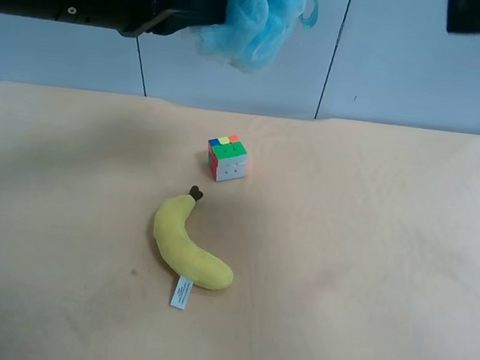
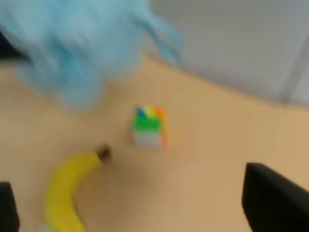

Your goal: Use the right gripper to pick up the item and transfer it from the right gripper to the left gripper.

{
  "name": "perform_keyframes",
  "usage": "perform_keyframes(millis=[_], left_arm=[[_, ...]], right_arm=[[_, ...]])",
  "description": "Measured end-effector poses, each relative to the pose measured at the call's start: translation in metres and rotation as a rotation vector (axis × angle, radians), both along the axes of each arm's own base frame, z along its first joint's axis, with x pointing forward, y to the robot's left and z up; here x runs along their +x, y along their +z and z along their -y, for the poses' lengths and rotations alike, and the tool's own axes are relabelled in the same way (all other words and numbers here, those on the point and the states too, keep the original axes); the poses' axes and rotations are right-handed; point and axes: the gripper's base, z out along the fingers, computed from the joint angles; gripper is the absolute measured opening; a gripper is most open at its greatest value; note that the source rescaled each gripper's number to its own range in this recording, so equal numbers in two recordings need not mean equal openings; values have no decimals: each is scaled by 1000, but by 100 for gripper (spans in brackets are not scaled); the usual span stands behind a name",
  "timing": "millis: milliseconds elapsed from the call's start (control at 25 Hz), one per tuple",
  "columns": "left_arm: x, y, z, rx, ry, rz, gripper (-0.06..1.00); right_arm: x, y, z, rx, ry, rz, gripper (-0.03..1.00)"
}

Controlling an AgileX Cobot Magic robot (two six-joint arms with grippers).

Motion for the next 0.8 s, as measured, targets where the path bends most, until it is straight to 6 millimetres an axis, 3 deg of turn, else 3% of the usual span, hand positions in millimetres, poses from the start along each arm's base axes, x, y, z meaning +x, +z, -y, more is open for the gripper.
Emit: perform_keyframes(millis=[160, 360, 600, 800], left_arm=[[2, -1, -3, 32, 32, 13, 1], [4, -2, -5, 50, 54, 21, 1], [4, -2, -6, 54, 66, 22, 0], [6, -2, -8, 66, 94, 25, 0]], right_arm=[[-19, -7, 18, -98, -108, -97, 100], [-49, -14, 35, -119, -176, -90, 100], [-92, -41, 51, -36, -238, -40, 100], [-113, -71, 60, -11, -258, 10, 100]])
